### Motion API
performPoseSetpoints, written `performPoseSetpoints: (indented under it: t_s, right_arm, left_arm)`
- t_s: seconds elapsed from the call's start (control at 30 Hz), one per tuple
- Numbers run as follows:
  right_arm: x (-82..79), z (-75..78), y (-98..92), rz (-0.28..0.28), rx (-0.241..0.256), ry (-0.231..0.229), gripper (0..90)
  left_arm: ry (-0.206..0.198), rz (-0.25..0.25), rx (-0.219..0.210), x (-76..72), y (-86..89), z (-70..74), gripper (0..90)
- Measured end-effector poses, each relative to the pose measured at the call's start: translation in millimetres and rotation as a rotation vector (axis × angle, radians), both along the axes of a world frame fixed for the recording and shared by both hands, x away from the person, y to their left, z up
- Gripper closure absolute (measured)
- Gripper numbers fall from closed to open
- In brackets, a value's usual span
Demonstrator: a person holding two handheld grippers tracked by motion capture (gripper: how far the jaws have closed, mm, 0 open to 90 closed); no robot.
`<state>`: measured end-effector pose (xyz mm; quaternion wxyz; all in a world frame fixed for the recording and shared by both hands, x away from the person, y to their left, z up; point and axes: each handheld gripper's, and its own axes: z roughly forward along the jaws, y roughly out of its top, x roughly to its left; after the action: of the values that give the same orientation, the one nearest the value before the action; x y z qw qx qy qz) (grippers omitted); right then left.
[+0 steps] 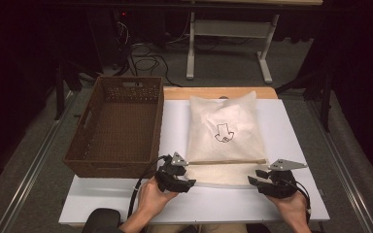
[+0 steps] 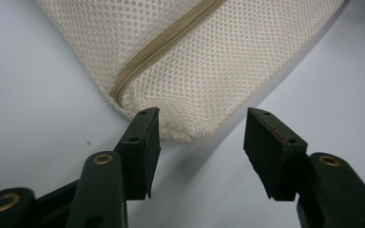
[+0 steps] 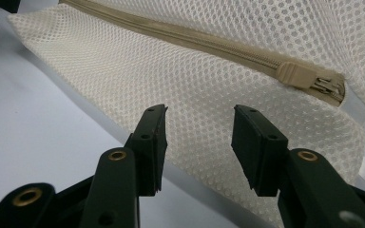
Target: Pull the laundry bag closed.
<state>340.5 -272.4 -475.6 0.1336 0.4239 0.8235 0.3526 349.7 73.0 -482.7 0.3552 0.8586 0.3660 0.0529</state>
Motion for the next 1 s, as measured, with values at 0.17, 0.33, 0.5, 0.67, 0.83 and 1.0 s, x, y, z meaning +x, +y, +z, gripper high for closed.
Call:
performPoseSetpoints:
  t_s: [0.17, 0.33, 0.5, 0.67, 0.83, 1.0]
  right_arm:
    - [0.6, -2.4, 0.2, 0.002, -0.011, -0.007, 56.0]
    - [0.3, -4.3, -2.0, -0.006, -0.018, -0.015, 55.9]
    - [2.0, -7.2, -6.0, -0.026, -0.017, -0.005, 56.0]
    - [1.8, -8.5, -8.2, -0.038, -0.027, -0.006, 55.7]
    - [2.1, -10.3, -8.6, -0.042, -0.063, -0.016, 55.3]
    - [1.8, -11.2, -9.5, -0.048, -0.060, -0.015, 54.8]
  left_arm:
    - [0.008, 0.004, 0.006, 0.9, -0.3, -3.1, 46.4]
    - [0.009, 0.013, 0.010, 2.0, 0.4, -6.6, 46.1]
    - [0.005, 0.022, 0.021, 3.0, 0.7, -9.3, 45.7]
    - [0.000, 0.027, 0.036, 3.3, 0.5, -10.9, 45.2]
    - [-0.010, 0.027, 0.059, 2.8, -0.1, -12.0, 44.9]
    - [-0.017, 0.032, 0.067, 3.0, -0.3, -12.7, 44.8]
